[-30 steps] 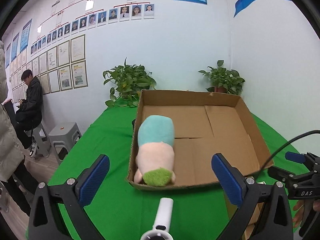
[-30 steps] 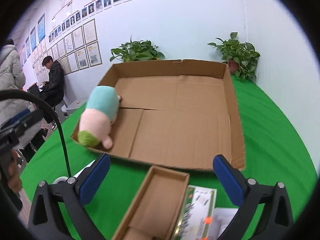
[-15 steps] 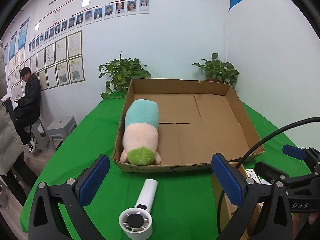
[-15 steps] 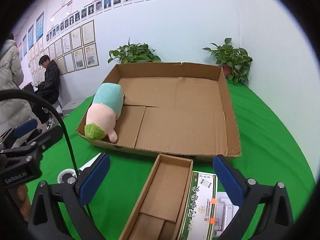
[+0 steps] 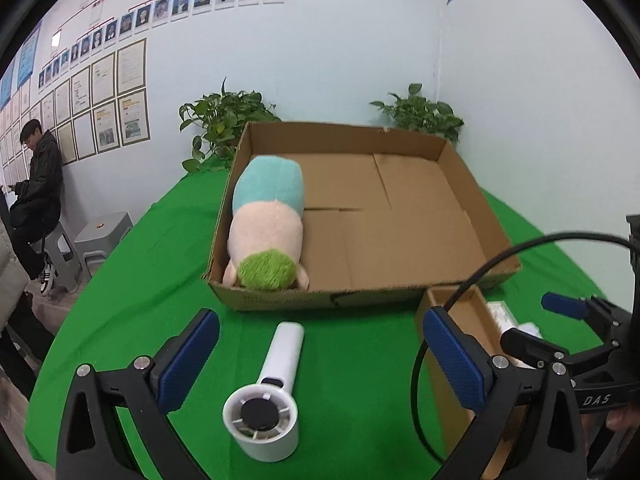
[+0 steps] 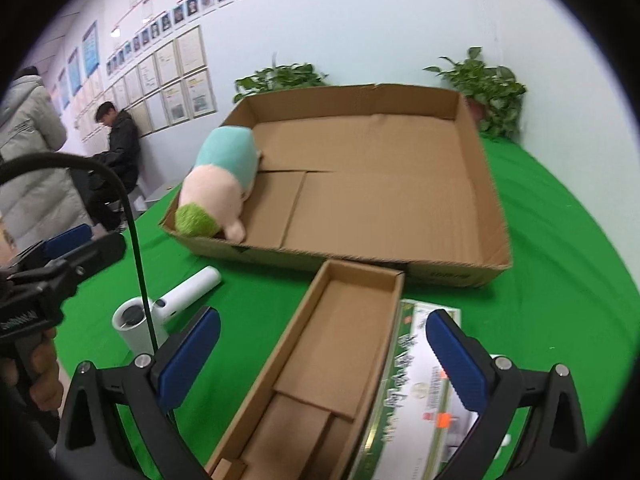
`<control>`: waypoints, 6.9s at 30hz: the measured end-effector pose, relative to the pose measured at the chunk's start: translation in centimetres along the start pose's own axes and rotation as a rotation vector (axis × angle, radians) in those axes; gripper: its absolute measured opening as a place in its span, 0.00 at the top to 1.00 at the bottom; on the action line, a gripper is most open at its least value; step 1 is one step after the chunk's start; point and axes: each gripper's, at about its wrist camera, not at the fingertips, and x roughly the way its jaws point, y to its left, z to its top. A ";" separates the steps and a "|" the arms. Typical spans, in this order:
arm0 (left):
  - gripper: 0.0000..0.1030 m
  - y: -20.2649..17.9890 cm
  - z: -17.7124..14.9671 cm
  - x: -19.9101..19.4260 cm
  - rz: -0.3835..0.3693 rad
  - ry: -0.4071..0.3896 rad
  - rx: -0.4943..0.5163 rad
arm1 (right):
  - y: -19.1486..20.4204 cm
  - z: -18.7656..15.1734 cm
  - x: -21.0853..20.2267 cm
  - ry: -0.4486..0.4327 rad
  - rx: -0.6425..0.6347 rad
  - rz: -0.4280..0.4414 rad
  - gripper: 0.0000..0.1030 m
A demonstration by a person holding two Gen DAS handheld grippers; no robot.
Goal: Organize objects
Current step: 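Move the left gripper to the white handheld fan and grasp its base, then lift the white fan with the left gripper while the right gripper grasps its handle, then carry the white fan with the right gripper into the box beside the plush toy, then open the right gripper and withdraw both grippers from the box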
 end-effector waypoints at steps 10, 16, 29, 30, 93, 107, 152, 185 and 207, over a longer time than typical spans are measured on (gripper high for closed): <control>0.02 6.5 -3.9 1.8 -0.193 0.198 -0.110 | 4.4 -1.9 2.1 0.091 -0.069 0.308 0.01; 0.07 11.1 -5.0 2.7 -0.265 0.206 -0.181 | 7.5 -1.5 0.8 0.157 -0.150 0.548 0.01; 0.20 13.6 -5.0 -0.2 -0.606 0.151 -0.175 | 3.7 0.2 -1.5 0.108 -0.119 0.337 0.04; 0.20 13.8 -5.0 -1.0 -0.614 0.135 -0.166 | 3.5 0.5 -1.8 0.091 -0.135 0.312 0.04; 0.48 6.5 -8.0 -2.3 -0.185 0.164 -0.130 | 12.7 2.2 12.2 0.424 0.233 0.701 0.73; 0.48 -3.4 5.0 -2.0 -0.301 -0.033 0.061 | 6.2 11.6 2.9 0.026 0.063 0.519 0.74; 0.45 1.5 5.1 23.9 -0.180 0.357 -0.001 | -2.1 10.3 24.8 0.378 0.342 0.666 0.77; 0.16 5.2 4.2 11.3 -0.055 0.123 -0.139 | -2.7 11.3 14.6 0.256 0.165 0.260 0.18; 0.00 -6.4 4.1 5.8 -0.046 0.026 0.023 | -3.5 2.9 -0.2 0.073 0.057 -0.168 0.01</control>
